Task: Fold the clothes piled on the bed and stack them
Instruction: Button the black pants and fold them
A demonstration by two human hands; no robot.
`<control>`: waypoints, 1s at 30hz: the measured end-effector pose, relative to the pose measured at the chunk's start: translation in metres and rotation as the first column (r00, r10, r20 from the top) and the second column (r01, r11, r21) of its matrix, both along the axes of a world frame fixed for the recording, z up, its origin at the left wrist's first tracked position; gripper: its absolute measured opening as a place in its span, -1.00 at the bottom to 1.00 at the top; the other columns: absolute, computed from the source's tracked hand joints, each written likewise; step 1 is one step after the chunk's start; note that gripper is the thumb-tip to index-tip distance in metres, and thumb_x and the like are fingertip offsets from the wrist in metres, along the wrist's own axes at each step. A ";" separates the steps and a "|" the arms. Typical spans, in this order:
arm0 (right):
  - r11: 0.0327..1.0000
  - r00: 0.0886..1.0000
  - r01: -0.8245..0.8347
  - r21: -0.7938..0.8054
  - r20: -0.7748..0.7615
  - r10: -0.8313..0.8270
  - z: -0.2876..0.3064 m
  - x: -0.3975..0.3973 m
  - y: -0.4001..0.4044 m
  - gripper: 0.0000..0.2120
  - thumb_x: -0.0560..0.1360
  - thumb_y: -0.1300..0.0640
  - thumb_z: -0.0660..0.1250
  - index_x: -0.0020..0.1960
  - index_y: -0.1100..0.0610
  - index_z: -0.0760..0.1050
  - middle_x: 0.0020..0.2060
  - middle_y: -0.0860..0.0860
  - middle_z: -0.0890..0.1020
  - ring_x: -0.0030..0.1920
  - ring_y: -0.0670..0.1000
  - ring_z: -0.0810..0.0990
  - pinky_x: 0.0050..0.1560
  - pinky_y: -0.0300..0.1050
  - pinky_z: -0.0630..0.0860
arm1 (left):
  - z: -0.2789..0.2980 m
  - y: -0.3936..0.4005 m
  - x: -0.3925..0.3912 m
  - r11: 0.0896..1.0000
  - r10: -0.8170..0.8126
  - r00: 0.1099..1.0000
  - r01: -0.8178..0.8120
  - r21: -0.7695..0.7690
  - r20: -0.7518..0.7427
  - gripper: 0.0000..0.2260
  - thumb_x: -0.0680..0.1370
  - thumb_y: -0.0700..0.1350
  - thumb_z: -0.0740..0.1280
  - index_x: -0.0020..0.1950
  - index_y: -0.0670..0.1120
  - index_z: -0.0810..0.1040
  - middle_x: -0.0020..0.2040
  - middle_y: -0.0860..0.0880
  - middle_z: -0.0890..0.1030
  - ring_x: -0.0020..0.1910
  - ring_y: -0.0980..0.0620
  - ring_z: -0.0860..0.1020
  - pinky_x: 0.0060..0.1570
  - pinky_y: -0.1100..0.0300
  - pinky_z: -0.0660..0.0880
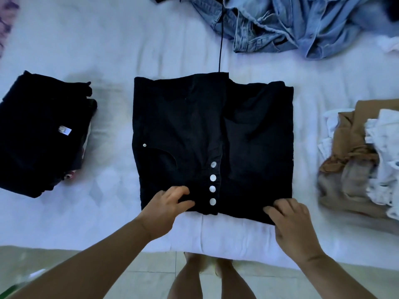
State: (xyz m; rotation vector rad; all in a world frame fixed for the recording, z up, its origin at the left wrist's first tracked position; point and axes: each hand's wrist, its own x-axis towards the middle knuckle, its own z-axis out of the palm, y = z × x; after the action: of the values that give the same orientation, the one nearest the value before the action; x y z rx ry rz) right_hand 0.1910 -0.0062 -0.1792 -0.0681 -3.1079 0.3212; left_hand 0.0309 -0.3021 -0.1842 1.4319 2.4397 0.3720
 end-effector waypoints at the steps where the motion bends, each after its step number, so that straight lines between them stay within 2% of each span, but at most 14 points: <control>1: 1.000 0.999 0.000 0.016 0.053 -0.001 -0.002 0.001 -0.001 -0.64 0.28 0.18 0.06 -0.01 0.01 0.48 -0.15 -0.02 0.43 -0.15 0.09 0.47 -0.13 -0.06 0.23 | 0.001 -0.002 0.000 0.999 -0.017 0.999 0.020 -0.044 0.050 -0.58 0.29 -0.23 0.41 0.13 -0.01 0.58 0.16 -0.05 0.46 0.09 0.00 0.42 -0.29 0.14 0.57; 3: 0.999 0.995 0.051 0.001 0.085 -0.050 0.001 -0.004 -0.001 -0.70 0.35 0.03 0.12 -0.11 0.02 0.61 -0.23 -0.04 0.52 -0.21 0.07 0.52 -0.08 -0.04 0.26 | 0.009 0.000 -0.005 0.996 0.009 0.992 0.002 -0.092 0.123 -0.68 0.40 0.07 0.32 0.11 0.03 0.63 0.15 -0.01 0.55 0.09 0.07 0.48 -0.24 0.22 0.59; 5: 0.991 0.993 0.114 -0.071 0.048 -0.111 0.010 -0.018 0.001 -0.70 0.41 -0.07 0.17 -0.18 0.05 0.63 -0.29 -0.05 0.56 -0.28 0.05 0.54 -0.09 -0.06 0.27 | 0.019 0.008 -0.013 0.997 0.039 0.989 -0.029 -0.072 0.141 -0.64 0.47 0.14 0.20 0.09 0.02 0.65 0.11 0.01 0.59 0.03 0.10 0.55 -0.21 0.28 0.58; 8: 0.968 0.981 0.187 -0.170 -0.023 -0.194 0.022 -0.050 0.011 -0.69 0.47 -0.02 0.18 -0.21 0.13 0.61 -0.34 0.00 0.56 -0.34 0.08 0.53 -0.23 -0.08 0.38 | 0.030 0.033 -0.030 0.995 0.094 0.991 -0.095 0.008 0.094 -0.69 0.51 0.03 0.18 0.04 -0.04 0.66 0.07 -0.01 0.61 -0.01 0.08 0.55 -0.19 0.28 0.56; 10: 0.953 0.971 0.223 -0.205 -0.036 -0.235 0.026 -0.073 0.022 -0.71 0.47 0.04 0.17 -0.20 0.16 0.60 -0.33 0.03 0.56 -0.32 0.11 0.53 -0.27 -0.05 0.46 | 0.035 0.055 -0.044 0.988 0.148 0.985 -0.152 0.034 0.090 -0.69 0.51 -0.01 0.17 0.05 -0.08 0.66 0.08 -0.03 0.60 0.00 0.03 0.57 -0.15 0.21 0.58; 12: 0.942 0.966 0.241 -0.234 -0.039 -0.257 0.027 -0.097 0.037 -0.76 0.46 0.10 0.21 -0.17 0.18 0.60 -0.29 0.06 0.57 -0.26 0.14 0.54 -0.25 0.02 0.51 | 0.040 0.083 -0.062 0.982 0.178 0.981 -0.182 0.050 0.079 -0.72 0.52 -0.05 0.22 0.10 -0.12 0.64 0.13 -0.06 0.59 0.08 -0.04 0.57 -0.05 0.12 0.58; 15: 0.945 0.965 0.226 -0.236 -0.076 -0.250 0.028 -0.135 0.061 -0.81 0.43 0.15 0.26 -0.14 0.22 0.60 -0.27 0.10 0.57 -0.22 0.19 0.54 -0.22 0.07 0.54 | 0.045 0.130 -0.092 0.975 0.210 0.974 -0.215 0.056 0.083 -0.72 0.57 -0.12 0.29 0.26 -0.13 0.55 0.28 -0.05 0.49 0.28 -0.03 0.44 0.18 0.16 0.41; 17: 0.942 0.958 0.238 -0.237 -0.099 -0.268 0.027 -0.161 0.079 -0.82 0.45 0.16 0.28 -0.10 0.25 0.60 -0.22 0.13 0.58 -0.17 0.22 0.55 -0.17 0.06 0.53 | 0.044 0.162 -0.115 0.978 0.188 0.979 -0.194 0.079 0.075 -0.70 0.57 -0.13 0.30 0.29 -0.15 0.53 0.31 -0.08 0.47 0.31 -0.06 0.41 0.23 0.13 0.37; 19: 0.925 0.945 0.287 -0.248 -0.085 -0.316 0.026 -0.188 0.095 -0.81 0.49 0.20 0.30 0.04 0.27 0.57 -0.08 0.16 0.57 -0.05 0.23 0.53 -0.04 0.08 0.50 | 0.041 0.192 -0.139 0.985 0.152 0.987 -0.156 0.080 0.044 -0.68 0.57 -0.13 0.29 0.31 -0.17 0.51 0.33 -0.11 0.46 0.33 -0.10 0.39 0.28 0.07 0.37; 22: 0.914 0.937 0.340 -0.222 0.003 -0.349 0.021 -0.223 0.115 -0.66 0.56 0.19 0.22 0.31 0.24 0.41 0.20 0.17 0.47 0.18 0.20 0.43 0.16 0.05 0.38 | 0.030 0.231 -0.172 0.992 0.095 0.996 -0.095 -0.079 -0.004 -0.61 0.62 -0.11 0.19 0.44 -0.14 0.34 0.46 -0.10 0.30 0.46 -0.06 0.23 0.42 0.11 0.17; 25: 0.918 0.942 0.323 -0.232 0.170 -0.289 0.009 -0.251 0.131 -0.54 0.58 0.21 0.13 0.47 0.18 0.19 0.39 0.12 0.34 0.36 0.14 0.31 0.32 -0.02 0.25 | 0.016 0.257 -0.196 0.926 0.009 0.999 -0.027 -0.375 -0.048 -0.50 0.62 -0.13 0.10 0.55 -0.12 0.06 0.56 -0.11 0.06 0.54 -0.05 0.00 0.49 0.12 -0.07; 27: 0.930 0.939 0.271 -0.246 0.281 -0.200 -0.002 -0.266 0.141 -0.46 0.53 0.25 0.13 0.50 0.11 0.14 0.40 0.11 0.35 0.41 0.11 0.27 0.39 -0.03 0.13 | 0.007 0.265 -0.206 0.856 -0.066 0.995 0.015 -0.517 -0.080 -0.43 0.60 -0.10 0.10 0.56 -0.11 -0.06 0.56 -0.12 0.01 0.54 -0.07 -0.04 0.50 0.07 -0.16; 29: 0.932 0.907 0.257 -0.255 0.395 -0.142 -0.009 -0.273 0.149 -0.47 0.48 0.20 0.19 0.44 0.05 0.22 0.26 0.06 0.47 0.36 0.09 0.34 0.45 0.04 -0.02 | 0.004 0.266 -0.212 0.810 -0.143 0.979 0.031 -0.586 -0.147 -0.39 0.58 -0.01 0.16 0.55 -0.10 -0.04 0.49 -0.12 0.19 0.48 -0.10 0.13 0.47 0.03 -0.11; 30: 0.936 0.890 0.261 -0.236 0.435 -0.138 -0.009 -0.275 0.153 -0.52 0.47 0.15 0.23 0.38 0.02 0.28 0.13 0.03 0.52 0.29 0.07 0.40 0.45 0.05 -0.05 | 0.004 0.264 -0.215 0.805 -0.172 0.966 0.025 -0.593 -0.192 -0.39 0.56 0.04 0.20 0.54 -0.08 0.06 0.41 -0.10 0.31 0.42 -0.09 0.23 0.45 0.01 -0.04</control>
State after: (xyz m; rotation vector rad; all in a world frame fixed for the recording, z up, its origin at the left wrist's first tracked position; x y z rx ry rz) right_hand -0.0835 0.1468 -0.1881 -0.5297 -3.3851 0.8572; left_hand -0.1837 -0.0379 -0.1798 1.3559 2.3225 -0.5771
